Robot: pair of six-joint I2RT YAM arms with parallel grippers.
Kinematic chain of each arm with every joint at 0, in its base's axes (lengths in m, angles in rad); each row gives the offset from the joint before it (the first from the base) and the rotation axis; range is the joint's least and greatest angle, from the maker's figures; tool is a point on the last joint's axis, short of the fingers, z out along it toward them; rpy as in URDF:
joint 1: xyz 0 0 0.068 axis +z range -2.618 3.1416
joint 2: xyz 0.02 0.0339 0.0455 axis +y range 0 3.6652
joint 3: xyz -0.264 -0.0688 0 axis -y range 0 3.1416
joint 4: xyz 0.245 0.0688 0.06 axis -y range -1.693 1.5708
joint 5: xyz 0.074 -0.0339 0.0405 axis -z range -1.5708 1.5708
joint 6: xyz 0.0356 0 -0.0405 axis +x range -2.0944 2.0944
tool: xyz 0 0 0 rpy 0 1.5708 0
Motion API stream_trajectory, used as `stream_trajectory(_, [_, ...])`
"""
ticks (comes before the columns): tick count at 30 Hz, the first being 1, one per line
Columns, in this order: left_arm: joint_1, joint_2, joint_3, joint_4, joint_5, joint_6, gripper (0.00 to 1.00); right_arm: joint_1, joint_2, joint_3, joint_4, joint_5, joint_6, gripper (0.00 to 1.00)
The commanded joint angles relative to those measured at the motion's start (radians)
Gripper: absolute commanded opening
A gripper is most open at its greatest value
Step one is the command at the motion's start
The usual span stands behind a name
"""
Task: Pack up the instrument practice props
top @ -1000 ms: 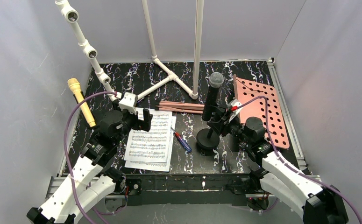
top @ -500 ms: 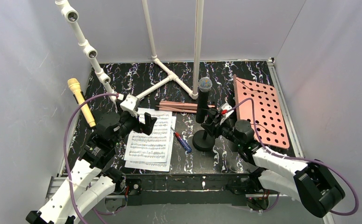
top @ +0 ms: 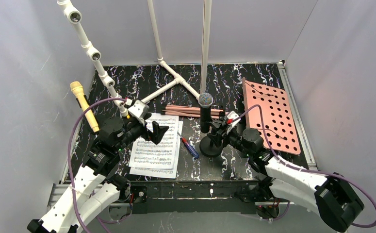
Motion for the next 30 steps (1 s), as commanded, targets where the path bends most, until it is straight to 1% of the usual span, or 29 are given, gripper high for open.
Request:
stream_trajectory(1, [0.003, -0.004, -0.017, 0.051, 0.138, -0.004, 0.98, 0.002, -0.083, 0.054, -0.135, 0.018, 0.003, 0.65])
stream_trajectory(4, [0.004, 0.008, -0.014, 0.074, 0.205, -0.021, 0.98, 0.001, -0.133, 0.104, -0.263, 0.016, 0.022, 0.79])
stream_trajectory(7, [0.004, 0.027, -0.007, 0.099, 0.261, -0.054, 0.98, 0.001, -0.18, 0.167, -0.4, 0.013, 0.054, 0.85])
stream_trajectory(10, [0.002, 0.06, 0.011, 0.115, 0.311, -0.117, 0.98, 0.002, -0.216, 0.245, -0.528, -0.016, 0.087, 0.89])
stream_trajectory(14, [-0.005, 0.125, 0.058, 0.126, 0.333, -0.199, 0.98, 0.002, -0.197, 0.378, -0.75, -0.032, 0.118, 0.91])
stream_trajectory(18, [-0.049, 0.171, 0.086, 0.137, 0.285, -0.232, 0.98, 0.002, -0.159, 0.506, -0.904, -0.062, 0.119, 0.96])
stream_trajectory(24, [-0.166, 0.264, 0.126, 0.144, 0.167, -0.209, 0.98, 0.001, -0.102, 0.683, -1.077, -0.018, 0.06, 0.97])
stream_trajectory(30, [-0.201, 0.325, 0.158, 0.174, 0.144, -0.212, 0.98, 0.001, -0.032, 0.778, -1.149, -0.041, -0.021, 0.93])
